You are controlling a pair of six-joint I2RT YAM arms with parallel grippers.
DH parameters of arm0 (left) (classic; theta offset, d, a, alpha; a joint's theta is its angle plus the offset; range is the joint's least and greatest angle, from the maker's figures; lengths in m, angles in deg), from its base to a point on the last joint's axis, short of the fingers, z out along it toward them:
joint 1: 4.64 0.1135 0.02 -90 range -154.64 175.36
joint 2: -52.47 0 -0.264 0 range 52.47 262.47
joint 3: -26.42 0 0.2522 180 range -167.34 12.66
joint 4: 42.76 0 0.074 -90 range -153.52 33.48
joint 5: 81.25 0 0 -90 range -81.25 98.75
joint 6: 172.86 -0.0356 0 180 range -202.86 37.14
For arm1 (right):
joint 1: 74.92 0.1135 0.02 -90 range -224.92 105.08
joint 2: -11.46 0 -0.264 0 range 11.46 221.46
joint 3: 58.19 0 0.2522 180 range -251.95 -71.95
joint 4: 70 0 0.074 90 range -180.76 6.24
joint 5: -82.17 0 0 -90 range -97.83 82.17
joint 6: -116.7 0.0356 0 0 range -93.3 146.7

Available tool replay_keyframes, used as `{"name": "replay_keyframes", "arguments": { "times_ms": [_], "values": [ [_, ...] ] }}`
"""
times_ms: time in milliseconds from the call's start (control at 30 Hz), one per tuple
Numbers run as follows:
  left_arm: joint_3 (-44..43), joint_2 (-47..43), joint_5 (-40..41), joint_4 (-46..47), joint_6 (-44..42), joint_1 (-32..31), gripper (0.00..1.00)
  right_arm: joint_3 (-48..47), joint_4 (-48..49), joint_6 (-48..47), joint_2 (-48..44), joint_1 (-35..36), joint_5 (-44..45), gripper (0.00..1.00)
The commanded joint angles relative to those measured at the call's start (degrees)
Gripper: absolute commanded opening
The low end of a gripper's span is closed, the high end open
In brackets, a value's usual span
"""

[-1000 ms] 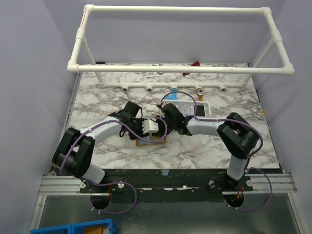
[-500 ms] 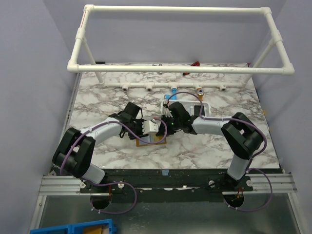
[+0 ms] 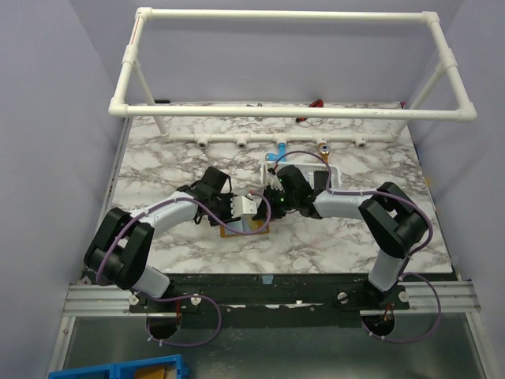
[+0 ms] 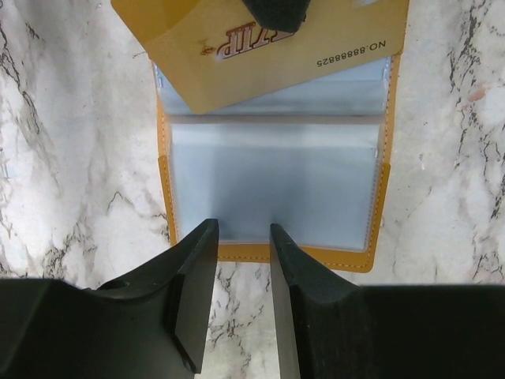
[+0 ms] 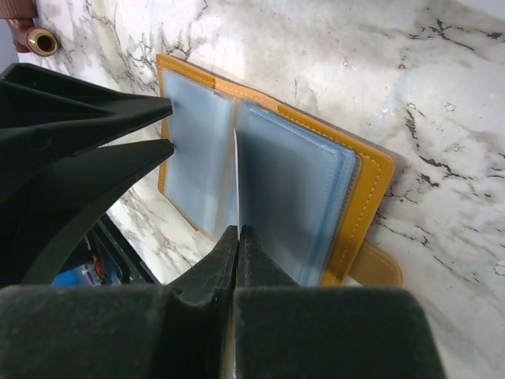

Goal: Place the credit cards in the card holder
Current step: Insert the credit card into the card holder.

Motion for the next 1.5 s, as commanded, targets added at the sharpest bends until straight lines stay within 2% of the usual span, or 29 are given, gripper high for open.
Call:
{"name": "replay_keyframes", "arguments": {
  "times_ms": [0, 500, 900, 1467],
  "values": [
    [2.0, -2.0, 2.6, 0.6, -1.2, -1.1, 0.34, 0.7, 1.4, 2.2, 0.2, -0.2, 0.2, 0.01],
    [2.4, -1.8, 4.3, 0.6, -0.8, -2.5, 0.31, 0.3, 4.6, 2.4, 3.3, -0.2, -6.1, 0.01],
    [2.3, -1.7, 4.1, 0.6, -0.6, -2.6, 0.28, -3.6, 0.6, 2.0, 7.0, -0.3, -5.4, 0.01],
    [2.4, -2.7, 2.1, -3.1, -0.9, -4.1, 0.28, -5.1, 1.9, 3.8, 10.1, -0.2, -4.2, 0.01]
  ]
}}
